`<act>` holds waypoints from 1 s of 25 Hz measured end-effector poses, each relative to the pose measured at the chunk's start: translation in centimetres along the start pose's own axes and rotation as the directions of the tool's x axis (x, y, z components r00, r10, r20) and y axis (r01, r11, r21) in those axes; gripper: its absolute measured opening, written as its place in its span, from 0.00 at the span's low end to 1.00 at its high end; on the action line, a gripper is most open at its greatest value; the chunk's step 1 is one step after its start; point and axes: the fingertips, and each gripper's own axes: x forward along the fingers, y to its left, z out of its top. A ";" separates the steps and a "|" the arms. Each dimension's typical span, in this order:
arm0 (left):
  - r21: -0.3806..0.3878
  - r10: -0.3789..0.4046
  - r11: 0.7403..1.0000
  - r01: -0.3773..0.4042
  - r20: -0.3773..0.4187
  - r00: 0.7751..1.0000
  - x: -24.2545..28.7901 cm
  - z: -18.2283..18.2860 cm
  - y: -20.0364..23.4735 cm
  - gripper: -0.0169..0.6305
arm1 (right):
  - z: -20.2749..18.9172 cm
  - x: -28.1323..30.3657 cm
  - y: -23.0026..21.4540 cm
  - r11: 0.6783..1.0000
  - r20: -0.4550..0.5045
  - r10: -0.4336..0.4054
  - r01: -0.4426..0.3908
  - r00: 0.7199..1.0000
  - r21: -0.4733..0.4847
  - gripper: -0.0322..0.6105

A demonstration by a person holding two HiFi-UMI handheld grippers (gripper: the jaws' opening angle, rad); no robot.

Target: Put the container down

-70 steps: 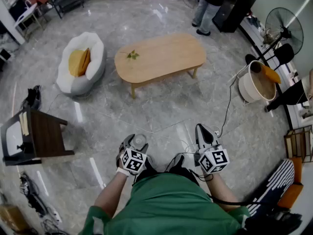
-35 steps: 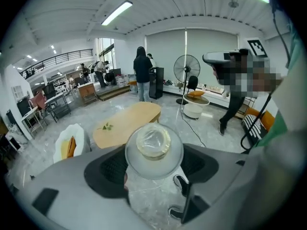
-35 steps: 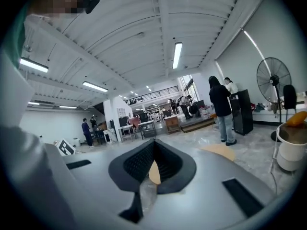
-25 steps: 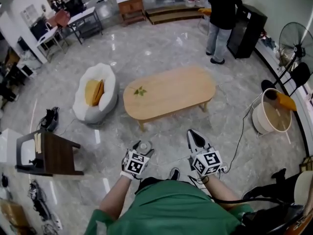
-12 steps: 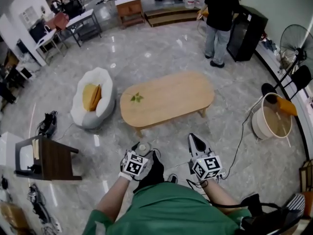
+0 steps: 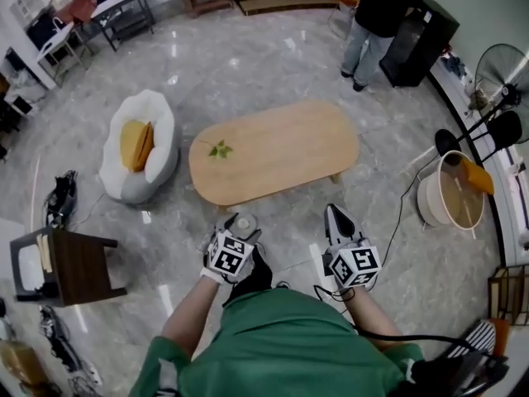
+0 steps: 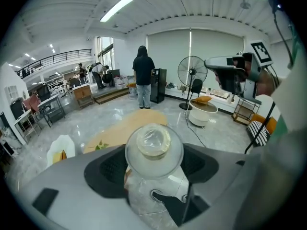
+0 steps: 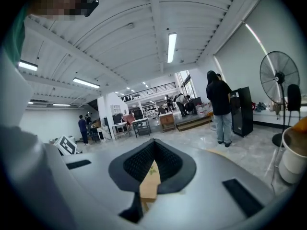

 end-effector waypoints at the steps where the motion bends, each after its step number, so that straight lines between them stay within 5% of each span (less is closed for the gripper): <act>1: 0.002 -0.005 1.000 0.005 -0.005 1.000 0.5 0.1 0.9 0.55 | 0.1 1.2 0.2 1.000 -0.012 0.001 -0.001 1.000 -0.005 0.07; 15: -0.008 -0.053 0.999 0.053 -0.006 0.999 7.1 3.2 12.0 0.55 | 3.3 14.4 -0.3 0.997 -0.054 -0.050 0.046 0.997 -0.068 0.07; 25: 0.003 -0.020 1.000 0.020 -0.041 0.999 11.0 5.7 15.1 0.55 | 2.6 20.3 -2.6 0.998 -0.086 0.007 -0.012 0.996 -0.056 0.07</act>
